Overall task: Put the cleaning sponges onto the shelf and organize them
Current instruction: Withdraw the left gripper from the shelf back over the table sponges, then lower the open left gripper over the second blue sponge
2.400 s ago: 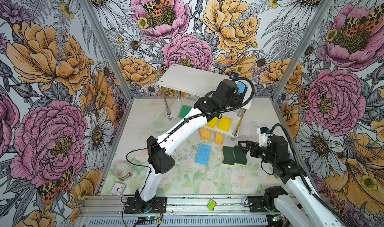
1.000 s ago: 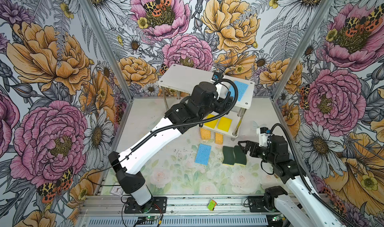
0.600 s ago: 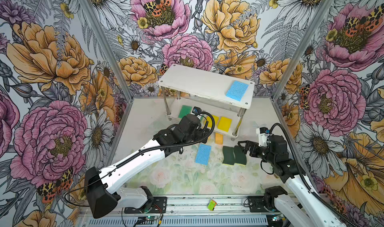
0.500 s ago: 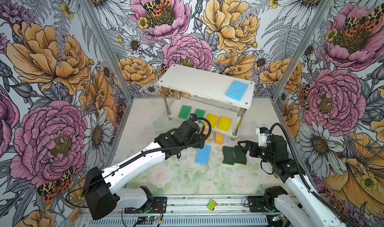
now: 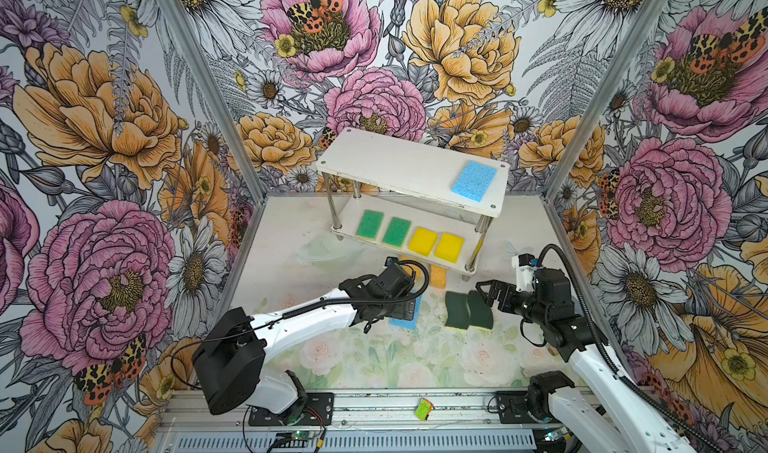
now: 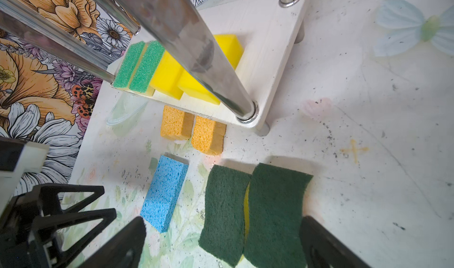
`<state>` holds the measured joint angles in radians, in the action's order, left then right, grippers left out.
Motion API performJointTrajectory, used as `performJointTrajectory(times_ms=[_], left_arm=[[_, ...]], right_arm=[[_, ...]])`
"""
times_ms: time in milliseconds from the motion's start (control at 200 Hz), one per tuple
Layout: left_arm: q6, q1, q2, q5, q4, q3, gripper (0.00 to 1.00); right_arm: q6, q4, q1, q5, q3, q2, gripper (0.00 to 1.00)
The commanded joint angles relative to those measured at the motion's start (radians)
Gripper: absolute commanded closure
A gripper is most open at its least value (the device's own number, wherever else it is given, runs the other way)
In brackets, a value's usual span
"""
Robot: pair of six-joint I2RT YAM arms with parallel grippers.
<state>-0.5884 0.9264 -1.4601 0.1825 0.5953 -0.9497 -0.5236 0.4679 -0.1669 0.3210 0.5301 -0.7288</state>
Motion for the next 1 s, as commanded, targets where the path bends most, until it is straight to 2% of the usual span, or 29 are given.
performJointTrajectory(times_ms=[0,155,996], left_arm=[[-0.033,0.029,-0.040,0.020,-0.030,-0.017,0.01],[-0.036,0.050,-0.102,0.073,-0.060,-0.026,0.01],[-0.039,0.111,-0.248,0.124,-0.159,-0.037,0.01]], right_arm=[[0.005,-0.003,-0.005,-0.020,0.014,0.003,0.00],[0.010,-0.003,-0.006,-0.019,0.014,0.003,0.00],[0.006,-0.004,-0.005,-0.016,0.008,0.005,0.00]])
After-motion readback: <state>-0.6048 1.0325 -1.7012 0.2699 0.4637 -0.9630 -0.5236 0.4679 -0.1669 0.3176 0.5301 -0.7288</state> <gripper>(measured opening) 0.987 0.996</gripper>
